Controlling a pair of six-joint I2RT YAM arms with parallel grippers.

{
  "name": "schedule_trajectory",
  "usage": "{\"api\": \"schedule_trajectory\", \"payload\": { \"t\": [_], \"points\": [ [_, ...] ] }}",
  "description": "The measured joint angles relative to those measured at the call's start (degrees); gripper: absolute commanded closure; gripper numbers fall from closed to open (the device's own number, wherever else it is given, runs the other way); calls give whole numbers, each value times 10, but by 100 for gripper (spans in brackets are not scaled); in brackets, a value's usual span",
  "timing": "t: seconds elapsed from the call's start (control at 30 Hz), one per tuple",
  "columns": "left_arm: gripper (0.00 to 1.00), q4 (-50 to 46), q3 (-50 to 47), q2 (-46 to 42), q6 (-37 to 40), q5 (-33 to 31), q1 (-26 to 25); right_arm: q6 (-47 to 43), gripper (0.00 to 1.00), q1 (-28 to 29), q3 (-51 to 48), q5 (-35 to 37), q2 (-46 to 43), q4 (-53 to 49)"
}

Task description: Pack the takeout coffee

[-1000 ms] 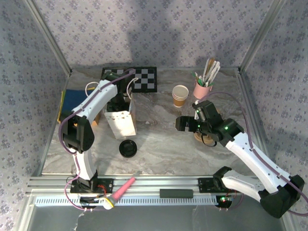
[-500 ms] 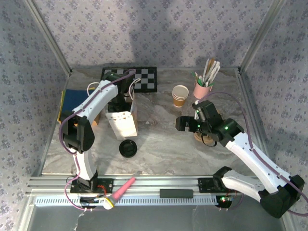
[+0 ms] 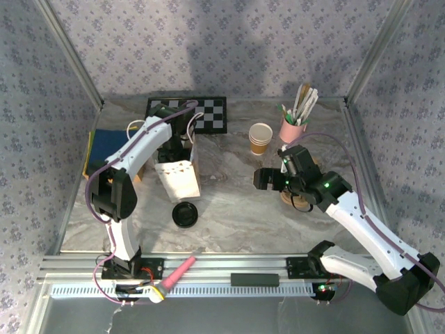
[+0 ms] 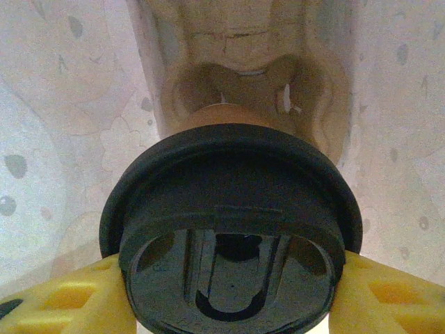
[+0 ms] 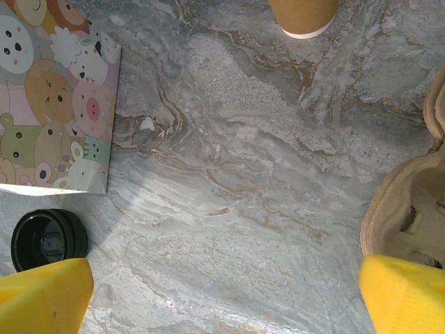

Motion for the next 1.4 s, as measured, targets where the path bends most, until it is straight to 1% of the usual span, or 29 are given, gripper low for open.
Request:
{"api": "schedule_trajectory", "payload": {
  "t": [1.4],
  "points": [
    [43,12,43,13,2,9,-11,0,0,2,0,0,0,0]
  ]
}}
